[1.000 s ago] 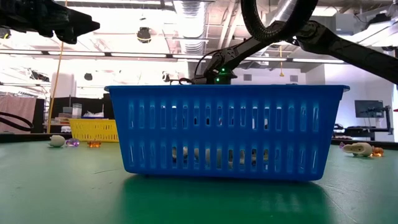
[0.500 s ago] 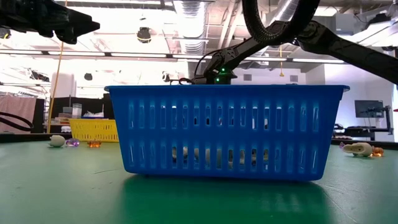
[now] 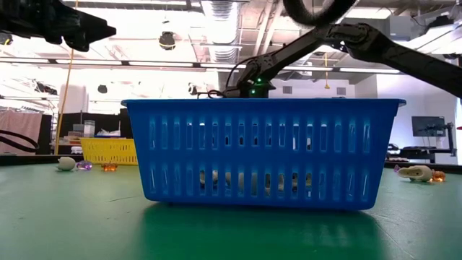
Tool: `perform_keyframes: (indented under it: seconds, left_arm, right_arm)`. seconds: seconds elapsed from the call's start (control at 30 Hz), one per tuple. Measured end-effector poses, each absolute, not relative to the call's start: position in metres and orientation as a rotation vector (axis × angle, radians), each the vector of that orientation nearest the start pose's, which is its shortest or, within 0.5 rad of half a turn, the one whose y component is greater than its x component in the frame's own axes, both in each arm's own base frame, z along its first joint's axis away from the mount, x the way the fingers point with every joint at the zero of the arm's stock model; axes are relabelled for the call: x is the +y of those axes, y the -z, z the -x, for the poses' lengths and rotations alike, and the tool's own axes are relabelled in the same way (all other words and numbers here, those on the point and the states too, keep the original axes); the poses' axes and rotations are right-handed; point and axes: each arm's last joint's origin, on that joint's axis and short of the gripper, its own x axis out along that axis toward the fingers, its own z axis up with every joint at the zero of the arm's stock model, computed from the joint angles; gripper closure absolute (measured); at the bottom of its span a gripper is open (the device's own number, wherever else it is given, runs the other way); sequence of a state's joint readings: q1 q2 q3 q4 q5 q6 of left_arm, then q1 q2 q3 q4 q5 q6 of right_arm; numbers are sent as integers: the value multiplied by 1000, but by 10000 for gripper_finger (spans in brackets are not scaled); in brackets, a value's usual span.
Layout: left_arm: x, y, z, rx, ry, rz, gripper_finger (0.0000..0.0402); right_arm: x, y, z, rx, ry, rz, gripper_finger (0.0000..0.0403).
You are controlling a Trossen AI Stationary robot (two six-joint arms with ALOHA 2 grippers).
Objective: Sort Halloween decoration
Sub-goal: Put the white skull toy into the blue basket
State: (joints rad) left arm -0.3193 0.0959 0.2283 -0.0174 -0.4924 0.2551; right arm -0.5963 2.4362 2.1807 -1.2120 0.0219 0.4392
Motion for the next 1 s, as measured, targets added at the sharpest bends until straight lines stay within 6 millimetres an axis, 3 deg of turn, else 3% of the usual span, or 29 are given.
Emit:
perform_keyframes:
  seconds: [0.2,0.33,0.53,0.7,1.0]
  left_arm:
    - [-13,-231,-85,-79,-203,-211,228]
    - [-13,-231,-85,-79,-202,-212,228]
    - [-13,-231,-85,-79,-202,-212,228]
    - [-13,-231,-85,-81,-194,-202,228]
    - [-14,-231,-85,-87,-170,-191,228]
  right_arm:
    - [-259,-196,-403,1293,764,-738,249]
    - [-237,-220,-410,1270,693,-726,257]
    - [-172,-272,-418,1239,564,-633,277]
    - [-118,-304,-420,1205,590,-444,283]
    - [-55,-289,-430,1288,479,-392,243]
